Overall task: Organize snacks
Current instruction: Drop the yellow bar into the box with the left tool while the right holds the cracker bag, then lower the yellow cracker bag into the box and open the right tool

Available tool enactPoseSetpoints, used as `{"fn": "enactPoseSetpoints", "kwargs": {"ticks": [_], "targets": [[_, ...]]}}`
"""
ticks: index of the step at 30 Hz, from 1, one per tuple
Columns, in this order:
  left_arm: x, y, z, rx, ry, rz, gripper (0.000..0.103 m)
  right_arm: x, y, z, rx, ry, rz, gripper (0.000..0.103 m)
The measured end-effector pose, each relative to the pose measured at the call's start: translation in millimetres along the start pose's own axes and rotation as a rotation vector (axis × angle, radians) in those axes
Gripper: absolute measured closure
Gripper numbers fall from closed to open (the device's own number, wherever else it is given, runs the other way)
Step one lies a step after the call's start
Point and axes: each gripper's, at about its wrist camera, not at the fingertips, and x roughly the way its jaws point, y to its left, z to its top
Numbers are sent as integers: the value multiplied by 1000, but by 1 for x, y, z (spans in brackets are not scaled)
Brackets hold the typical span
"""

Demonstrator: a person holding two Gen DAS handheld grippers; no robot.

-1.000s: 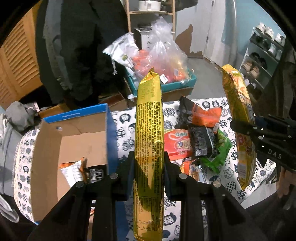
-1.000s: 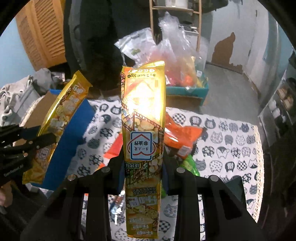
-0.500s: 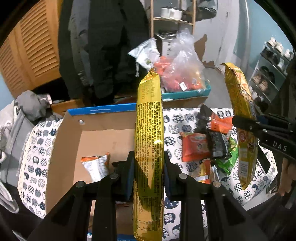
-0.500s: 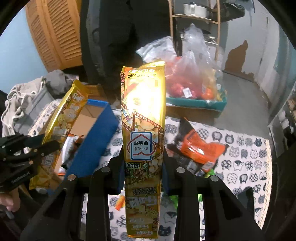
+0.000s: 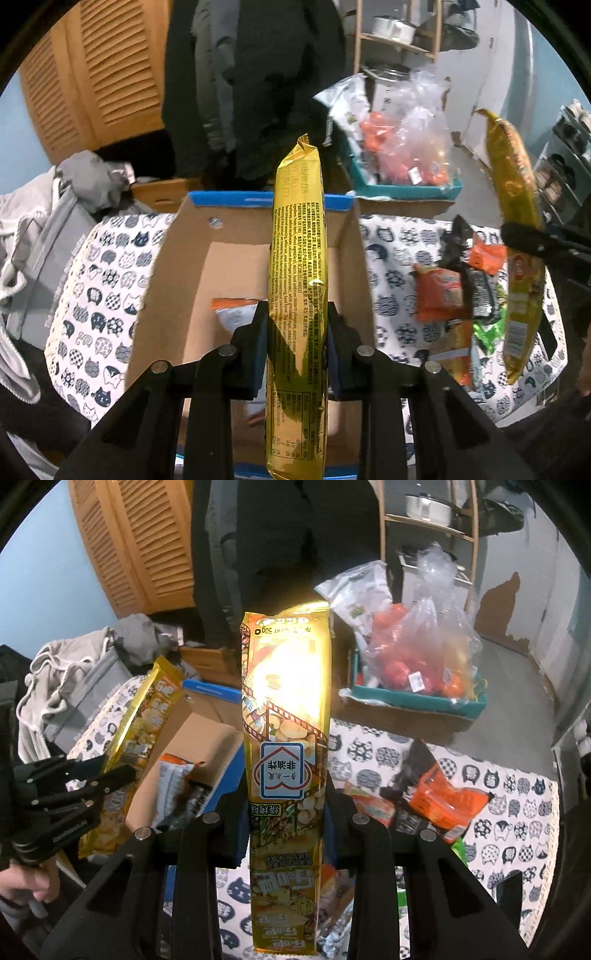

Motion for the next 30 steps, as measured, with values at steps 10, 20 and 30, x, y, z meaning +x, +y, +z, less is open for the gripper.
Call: {"fn": "enactPoseSetpoints", "kwargs": {"ticks": [10,20,30], "targets": [[29,50,-12,-85,76,51,76,18,28,7,-18,25,40,73],[43,65,-17,-112,128,89,72,30,65,10,-76,64,94,73],[12,61,-8,-75,71,109,45,44,93,16,-110,101,133,73]]}}
